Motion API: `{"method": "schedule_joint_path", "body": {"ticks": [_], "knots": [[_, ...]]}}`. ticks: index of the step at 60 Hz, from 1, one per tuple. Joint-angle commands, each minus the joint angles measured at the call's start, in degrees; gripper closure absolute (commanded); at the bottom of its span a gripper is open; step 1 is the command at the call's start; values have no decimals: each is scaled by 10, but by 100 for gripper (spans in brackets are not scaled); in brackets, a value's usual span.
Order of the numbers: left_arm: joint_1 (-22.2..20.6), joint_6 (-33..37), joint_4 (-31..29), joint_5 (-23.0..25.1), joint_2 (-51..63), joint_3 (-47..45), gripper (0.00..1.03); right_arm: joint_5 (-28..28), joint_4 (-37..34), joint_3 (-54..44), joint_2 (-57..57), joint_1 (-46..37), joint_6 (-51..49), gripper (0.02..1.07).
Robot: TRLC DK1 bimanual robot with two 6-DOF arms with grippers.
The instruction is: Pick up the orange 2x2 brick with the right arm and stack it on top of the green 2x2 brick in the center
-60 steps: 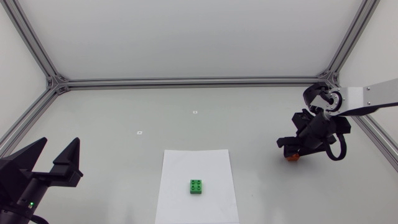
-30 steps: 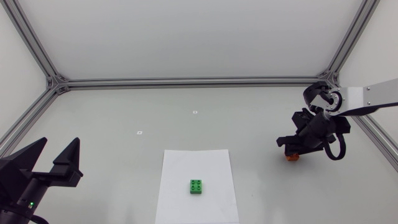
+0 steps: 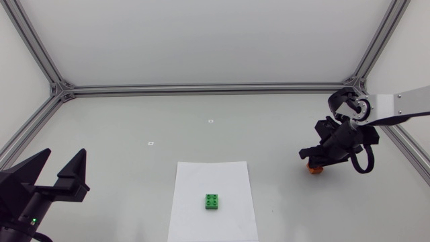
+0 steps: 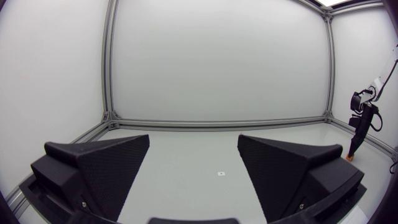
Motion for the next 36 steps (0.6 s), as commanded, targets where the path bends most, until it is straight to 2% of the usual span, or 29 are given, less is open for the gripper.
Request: {"method": "schedule_joint_path", "body": {"ticks": [1,9,13,16,19,27,36], "knots": [[2,8,-8,3,-5,-23,4,-3,-17,-14,-49,10,-32,75],[2,8,-8,3,-5,-23,4,-31,-73,4,-145,44,-83,86],[2,8,-8,3,-5,-23,4,-40,-113,19,-175,64,-112,88],[2,8,-8,3,-5,-23,4,-57,-135,33,-190,80,-133,97],[2,8,-8,3,-5,-23,4,-62,-151,42,-202,101,-145,101],[2,8,-8,3,-5,-23,4,-58,-168,52,-218,137,-156,101],[2,8,-8,3,-5,-23,4,-36,-180,21,-249,233,-198,101]]}}
